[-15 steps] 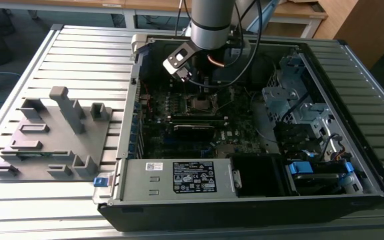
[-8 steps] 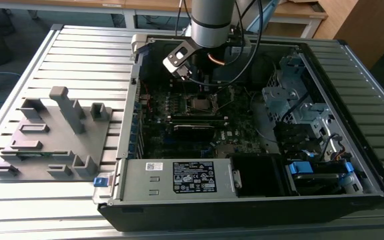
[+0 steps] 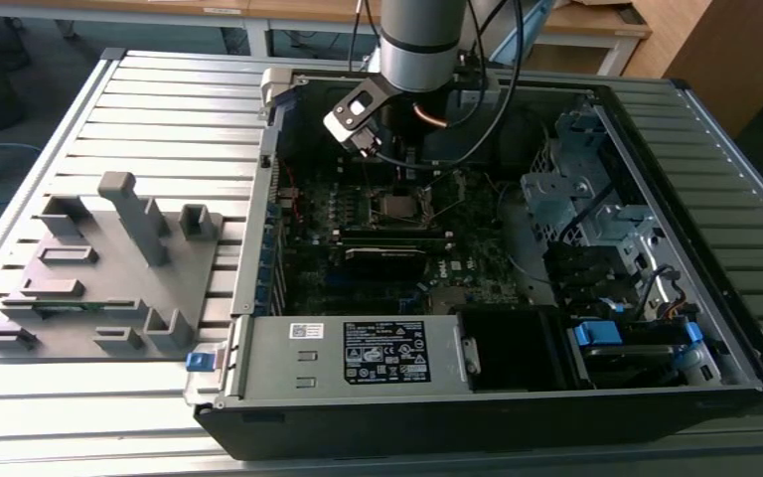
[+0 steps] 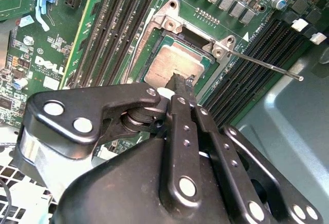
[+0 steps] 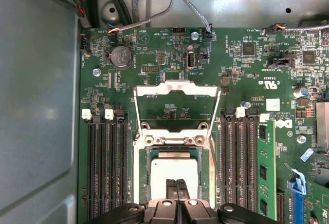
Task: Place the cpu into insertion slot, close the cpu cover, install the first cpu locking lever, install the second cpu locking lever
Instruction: 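Close the cpu cover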
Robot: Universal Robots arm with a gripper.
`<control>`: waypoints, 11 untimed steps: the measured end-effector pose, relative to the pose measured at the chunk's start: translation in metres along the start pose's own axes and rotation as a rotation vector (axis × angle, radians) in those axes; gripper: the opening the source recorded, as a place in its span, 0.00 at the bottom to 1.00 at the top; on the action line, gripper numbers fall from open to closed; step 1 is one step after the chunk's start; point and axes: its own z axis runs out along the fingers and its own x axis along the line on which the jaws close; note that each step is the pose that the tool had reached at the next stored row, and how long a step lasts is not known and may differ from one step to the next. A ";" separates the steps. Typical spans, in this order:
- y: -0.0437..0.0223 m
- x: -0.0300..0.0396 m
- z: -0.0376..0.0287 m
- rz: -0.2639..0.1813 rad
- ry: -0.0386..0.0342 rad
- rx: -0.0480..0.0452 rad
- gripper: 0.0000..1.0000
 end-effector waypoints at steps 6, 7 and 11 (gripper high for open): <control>0.0001 0.0001 -0.0014 0.000 0.0003 -0.0002 0.10; 0.0001 0.0001 -0.0015 0.000 0.0003 -0.0002 0.10; 0.0001 0.0001 -0.0016 0.000 0.0001 -0.0001 0.10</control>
